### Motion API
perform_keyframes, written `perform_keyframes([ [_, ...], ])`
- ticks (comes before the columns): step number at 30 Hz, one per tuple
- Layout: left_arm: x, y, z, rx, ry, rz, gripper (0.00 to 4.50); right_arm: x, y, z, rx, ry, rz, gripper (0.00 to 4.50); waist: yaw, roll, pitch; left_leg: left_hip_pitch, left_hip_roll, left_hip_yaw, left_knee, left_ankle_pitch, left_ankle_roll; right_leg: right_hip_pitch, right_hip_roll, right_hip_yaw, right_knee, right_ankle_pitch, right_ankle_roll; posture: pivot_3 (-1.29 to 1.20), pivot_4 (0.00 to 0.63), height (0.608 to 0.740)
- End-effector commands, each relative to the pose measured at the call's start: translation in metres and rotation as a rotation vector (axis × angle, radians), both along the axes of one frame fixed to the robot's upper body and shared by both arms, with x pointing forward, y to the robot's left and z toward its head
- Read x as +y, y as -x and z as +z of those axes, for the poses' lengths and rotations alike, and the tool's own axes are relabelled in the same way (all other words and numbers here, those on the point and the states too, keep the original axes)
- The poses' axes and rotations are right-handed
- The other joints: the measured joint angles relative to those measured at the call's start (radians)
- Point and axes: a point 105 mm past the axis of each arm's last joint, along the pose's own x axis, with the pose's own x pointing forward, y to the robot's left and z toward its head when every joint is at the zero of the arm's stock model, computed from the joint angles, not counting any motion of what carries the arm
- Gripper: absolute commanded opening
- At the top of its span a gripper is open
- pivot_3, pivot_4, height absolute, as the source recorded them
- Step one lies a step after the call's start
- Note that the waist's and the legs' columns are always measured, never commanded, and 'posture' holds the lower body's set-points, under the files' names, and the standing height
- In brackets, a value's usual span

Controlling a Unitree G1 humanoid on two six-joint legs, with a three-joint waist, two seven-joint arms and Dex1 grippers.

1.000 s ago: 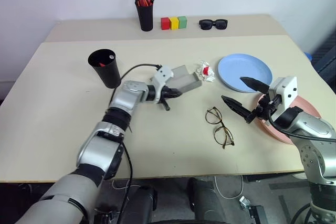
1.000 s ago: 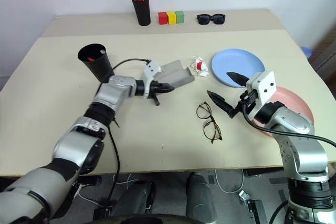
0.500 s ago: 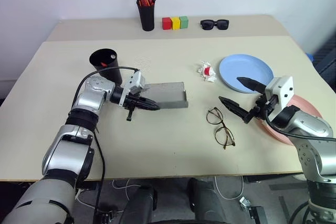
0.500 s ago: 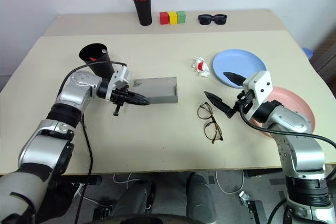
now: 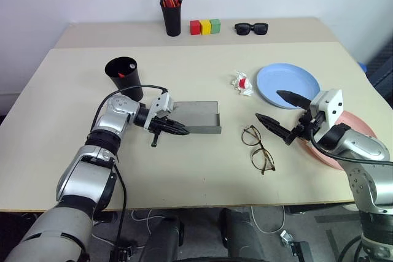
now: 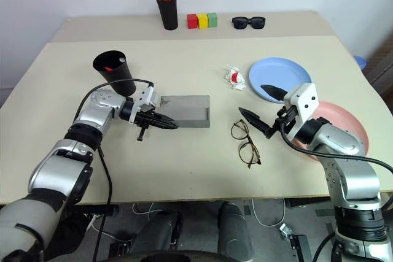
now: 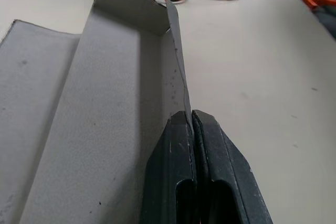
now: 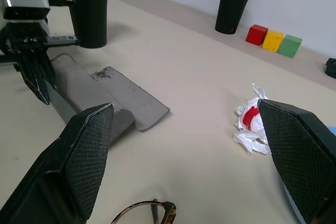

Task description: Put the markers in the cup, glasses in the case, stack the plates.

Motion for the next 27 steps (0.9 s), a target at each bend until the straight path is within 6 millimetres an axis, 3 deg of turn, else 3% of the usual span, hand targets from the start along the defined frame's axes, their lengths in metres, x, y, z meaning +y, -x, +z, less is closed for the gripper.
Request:
perform_keyframes([
  [1, -0.001, -0.002, 0.021, -0.061, 0.045, -0.029, 1.27, 0.002, 0.002, 0.012, -0.045, 0.013, 0.013, 4.47, -0.002, 0.000, 0.000, 0.000, 0.000, 0.000, 0.000, 0.000, 0.000, 0.000, 0.000, 0.000, 0.000, 0.000, 0.000, 0.00, 0.150, 0.740],
  [7, 0.007, -0.004, 0.039, -0.122, 0.103, -0.010, 4.31, 0.005, 0.003, 0.006, 0.002, 0.077, 0.009, 4.47, -0.001, 0.000, 0.000, 0.000, 0.000, 0.000, 0.000, 0.000, 0.000, 0.000, 0.000, 0.000, 0.000, 0.000, 0.000, 0.00, 0.150, 0.740],
  [12, 0.023, 0.006, 0.074, -0.112, 0.264, 0.047, 4.42, 0.002, 0.006, -0.006, 0.169, 0.180, -0.070, 4.47, -0.005, 0.000, 0.000, 0.000, 0.001, 0.000, 0.000, 0.000, 0.000, -0.001, 0.000, 0.000, 0.001, 0.000, 0.000, 0.00, 0.150, 0.740],
  [17, 0.041, 0.027, 0.091, -0.023, 0.409, 0.121, 4.42, 0.011, 0.017, -0.001, 0.247, 0.226, -0.105, 4.47, -0.005, 0.000, 0.000, 0.000, 0.003, 0.000, -0.001, 0.000, 0.000, -0.002, 0.000, 0.000, 0.001, 0.000, 0.000, 0.00, 0.150, 0.740],
  [22, 0.059, 0.049, 0.093, -0.017, 0.465, 0.179, 4.42, 0.011, 0.022, -0.008, 0.366, 0.299, -0.157, 4.47, 0.001, 0.000, 0.000, 0.000, 0.005, 0.000, 0.000, 0.000, 0.000, -0.001, 0.000, 0.000, 0.000, 0.000, 0.000, 0.00, 0.150, 0.740],
  [27, 0.071, 0.057, 0.086, -0.017, 0.435, 0.239, 4.42, 0.005, 0.017, -0.023, 0.466, 0.324, -0.249, 4.47, 0.004, 0.000, 0.000, 0.000, 0.005, 0.000, 0.000, 0.000, 0.000, -0.001, 0.000, 0.000, 0.000, 0.000, 0.000, 0.00, 0.150, 0.740],
])
